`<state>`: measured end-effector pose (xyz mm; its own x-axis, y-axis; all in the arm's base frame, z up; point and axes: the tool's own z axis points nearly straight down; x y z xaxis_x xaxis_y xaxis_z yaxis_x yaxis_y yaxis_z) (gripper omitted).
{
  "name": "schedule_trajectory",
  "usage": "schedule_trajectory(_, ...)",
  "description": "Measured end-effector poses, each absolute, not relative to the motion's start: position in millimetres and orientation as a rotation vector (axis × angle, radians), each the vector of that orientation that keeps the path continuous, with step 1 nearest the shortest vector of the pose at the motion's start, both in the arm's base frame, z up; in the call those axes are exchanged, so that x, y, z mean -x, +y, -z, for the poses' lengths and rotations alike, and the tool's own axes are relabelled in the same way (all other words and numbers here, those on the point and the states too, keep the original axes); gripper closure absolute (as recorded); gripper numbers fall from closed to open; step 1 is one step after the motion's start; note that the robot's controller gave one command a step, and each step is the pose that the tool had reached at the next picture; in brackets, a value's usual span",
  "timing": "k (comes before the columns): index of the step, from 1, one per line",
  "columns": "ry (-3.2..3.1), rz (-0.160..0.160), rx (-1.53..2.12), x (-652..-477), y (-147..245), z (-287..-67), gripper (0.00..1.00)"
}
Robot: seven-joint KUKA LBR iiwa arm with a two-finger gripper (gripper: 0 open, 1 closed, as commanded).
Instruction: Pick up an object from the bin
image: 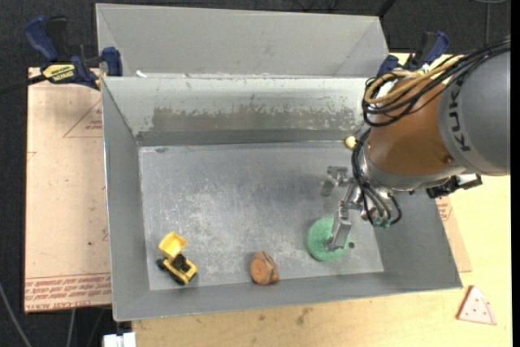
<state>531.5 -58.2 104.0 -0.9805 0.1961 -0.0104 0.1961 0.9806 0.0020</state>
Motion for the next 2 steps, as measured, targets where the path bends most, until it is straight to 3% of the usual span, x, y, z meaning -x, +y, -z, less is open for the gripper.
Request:
schedule_trajectory(1,3.115,-0.001,-0.439,-552.0,-64.6,-146.9,0.0)
schedule_trajectory(2,3.126,0.0,-0.157,-522.9,-80.6,-119.0,0.0)
